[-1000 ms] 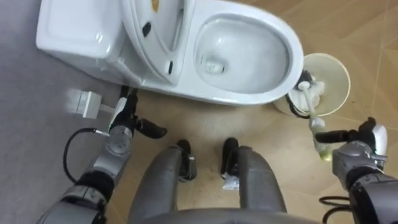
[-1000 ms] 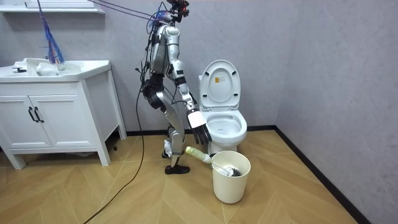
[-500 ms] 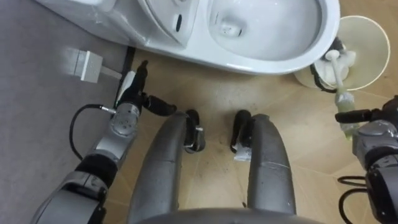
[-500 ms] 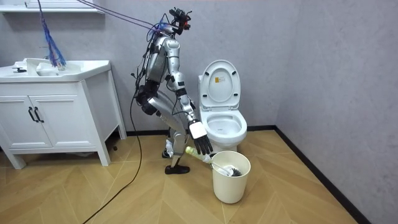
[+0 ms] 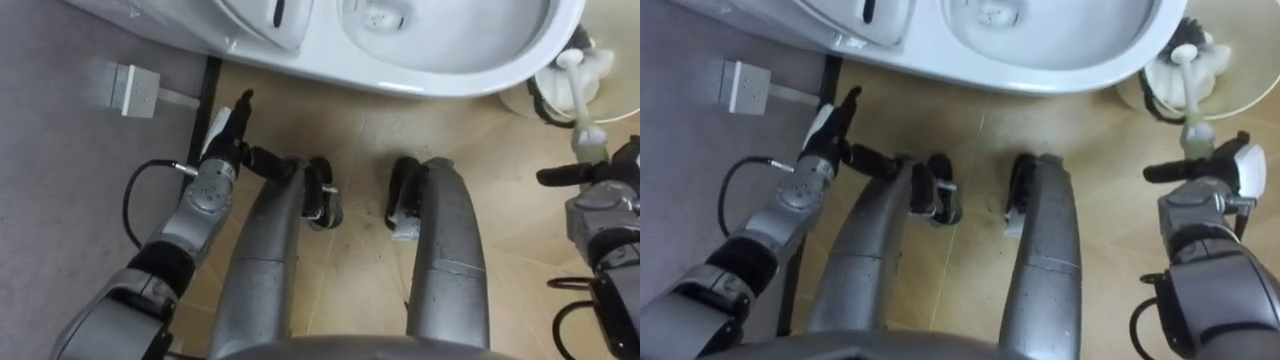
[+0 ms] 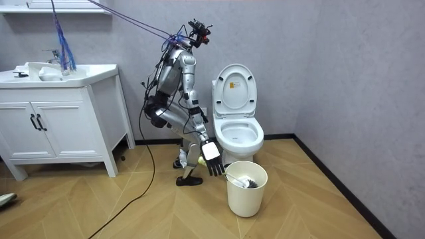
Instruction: Brush toilet
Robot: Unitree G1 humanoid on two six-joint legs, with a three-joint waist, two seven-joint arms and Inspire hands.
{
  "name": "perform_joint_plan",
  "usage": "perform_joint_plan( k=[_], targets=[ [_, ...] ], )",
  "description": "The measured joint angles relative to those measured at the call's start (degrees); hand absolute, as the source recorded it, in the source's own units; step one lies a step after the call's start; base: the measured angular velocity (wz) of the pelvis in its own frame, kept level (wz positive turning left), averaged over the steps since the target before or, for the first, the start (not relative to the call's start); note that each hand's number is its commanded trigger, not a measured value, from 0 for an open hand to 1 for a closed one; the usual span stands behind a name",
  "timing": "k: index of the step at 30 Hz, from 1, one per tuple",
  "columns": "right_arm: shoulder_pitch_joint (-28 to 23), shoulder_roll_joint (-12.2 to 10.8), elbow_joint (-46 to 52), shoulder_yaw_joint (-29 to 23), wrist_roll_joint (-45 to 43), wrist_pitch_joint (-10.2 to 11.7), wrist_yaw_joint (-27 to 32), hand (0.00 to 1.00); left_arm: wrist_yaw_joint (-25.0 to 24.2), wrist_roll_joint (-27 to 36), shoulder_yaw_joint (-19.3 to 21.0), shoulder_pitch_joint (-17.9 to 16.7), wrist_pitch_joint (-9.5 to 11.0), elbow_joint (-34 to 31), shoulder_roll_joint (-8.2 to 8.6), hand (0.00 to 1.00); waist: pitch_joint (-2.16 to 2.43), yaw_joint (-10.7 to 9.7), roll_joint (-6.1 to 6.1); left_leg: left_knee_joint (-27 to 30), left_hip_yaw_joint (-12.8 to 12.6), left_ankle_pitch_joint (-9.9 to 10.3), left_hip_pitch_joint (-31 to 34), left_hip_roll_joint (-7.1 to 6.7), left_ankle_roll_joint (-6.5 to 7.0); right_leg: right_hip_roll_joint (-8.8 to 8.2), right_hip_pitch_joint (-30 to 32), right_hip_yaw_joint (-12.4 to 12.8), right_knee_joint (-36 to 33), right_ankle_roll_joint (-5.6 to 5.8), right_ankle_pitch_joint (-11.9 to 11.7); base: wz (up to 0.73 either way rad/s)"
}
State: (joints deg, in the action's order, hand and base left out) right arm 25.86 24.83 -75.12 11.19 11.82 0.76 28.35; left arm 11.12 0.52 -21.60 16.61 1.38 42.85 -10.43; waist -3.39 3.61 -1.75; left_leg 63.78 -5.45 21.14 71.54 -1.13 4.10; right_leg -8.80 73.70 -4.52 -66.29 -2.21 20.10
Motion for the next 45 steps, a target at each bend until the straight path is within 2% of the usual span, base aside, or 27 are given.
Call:
perform_joint_plan(
  k=[7, 9, 10, 13, 16, 22, 31, 37, 40, 45],
  targets=[
    [1.2, 1.2, 0.0, 0.0, -0.9, 0.7, 0.5, 0.0, 1.2, 0.0, 0.1, 0.1, 0.4, -0.6, -1.43, 0.0, -0.01, 0.0, -0.18, 2.0, -0.5, 0.6, 2.2, 0.38, 0.01, -0.21, 2.7, 0.4, -2.2, -0.63, 0.6, -0.02],
    [1.2, 1.6, 0.0, 0.1, -0.9, 0.9, 0.5, 0.56, 1.3, 0.0, 0.0, -0.2, 0.5, -1.2, -1.6, 0.0, 0.0, 0.1, -0.23, 2.1, -0.5, 0.7, 2.4, 0.37, -0.05, -0.19, 2.9, 0.5, -2.5, -0.67, 0.7, 0.0],
    [1.2, 1.8, 0.0, 0.2, -0.8, 1.0, 0.5, 1.0, 1.4, 0.0, 0.0, -0.3, 0.6, -1.2, -1.62, 0.0, 0.01, 0.2, -0.29, 2.1, -0.5, 0.7, 2.4, 0.37, -0.14, -0.18, 2.9, 0.5, -2.5, -0.7, 0.7, 0.0],
    [1.1, 2.4, 0.0, 1.6, -0.8, 1.0, 0.5, 1.0, 2.2, 0.3, -0.1, -0.5, 0.6, -1.2, -1.66, 0.0, 0.0, 0.2, -0.41, 2.1, -0.5, 0.8, 2.5, 0.34, -0.17, 0.0, 3.1, 0.5, -2.6, -0.7, 0.7, 0.0],
    [1.1, 2.7, 0.0, 3.4, -0.4, 0.8, 0.4, 1.0, 2.3, 3.7, -1.3, -0.5, 0.4, -1.6, -2.35, 0.0, 0.0, 0.2, -0.43, 2.4, -0.5, 0.8, 3.0, 0.24, -0.19, -0.02, 3.7, 0.7, -3.0, -0.69, 0.8, 0.02],
    [1.1, 2.9, 0.0, 4.4, 0.3, 0.4, 0.2, 1.0, 2.1, 5.9, -1.7, -0.7, 0.2, -2.2, -2.55, 0.0, 0.0, 0.1, -0.41, 2.6, -0.7, 0.8, 3.2, -0.51, -0.31, -0.11, 4.3, 1.3, -4.0, -0.65, 1.3, 0.03],
    [0.2, 3.0, -0.5, 4.6, 1.3, 0.2, -2.4, 1.0, 2.0, 6.0, -1.9, -1.7, 0.3, -4.2, -4.02, 0.0, -0.02, -0.2, -0.38, 3.1, -0.4, 1.1, 3.4, -0.44, -0.57, -0.11, 4.3, 1.2, -4.4, -0.85, 1.7, 0.01],
    [0.0, 3.0, -0.5, 10.1, 2.2, -0.9, -3.3, 1.0, 2.4, 6.8, -3.4, -2.4, 0.3, -4.4, -4.34, 0.0, -0.01, 0.2, -0.41, 3.5, 0.0, 1.4, 2.9, -0.34, -0.76, 0.39, 3.6, 0.9, -4.3, -0.84, 1.7, -0.04],
    [-0.5, 2.7, -0.5, 11.1, 2.4, -1.6, -4.2, 1.0, 2.2, 6.8, -4.3, -3.3, 0.3, -4.4, -4.34, 0.0, 0.03, 0.9, -0.46, 3.4, 0.5, 1.7, 1.5, 0.42, -0.99, 1.06, 1.7, 0.1, -3.2, -0.97, 1.6, -0.09],
    [-2.5, 2.1, -0.7, 11.4, 2.1, -1.5, -4.2, 1.0, 1.9, 6.7, -5.6, -4.4, 0.4, -4.5, -4.27, 0.0, 0.03, 1.3, -0.45, 2.2, 1.1, 1.7, -0.7, 0.42, -1.16, 0.96, -0.8, -0.7, -1.9, -1.19, 1.6, 0.01]
  ],
)
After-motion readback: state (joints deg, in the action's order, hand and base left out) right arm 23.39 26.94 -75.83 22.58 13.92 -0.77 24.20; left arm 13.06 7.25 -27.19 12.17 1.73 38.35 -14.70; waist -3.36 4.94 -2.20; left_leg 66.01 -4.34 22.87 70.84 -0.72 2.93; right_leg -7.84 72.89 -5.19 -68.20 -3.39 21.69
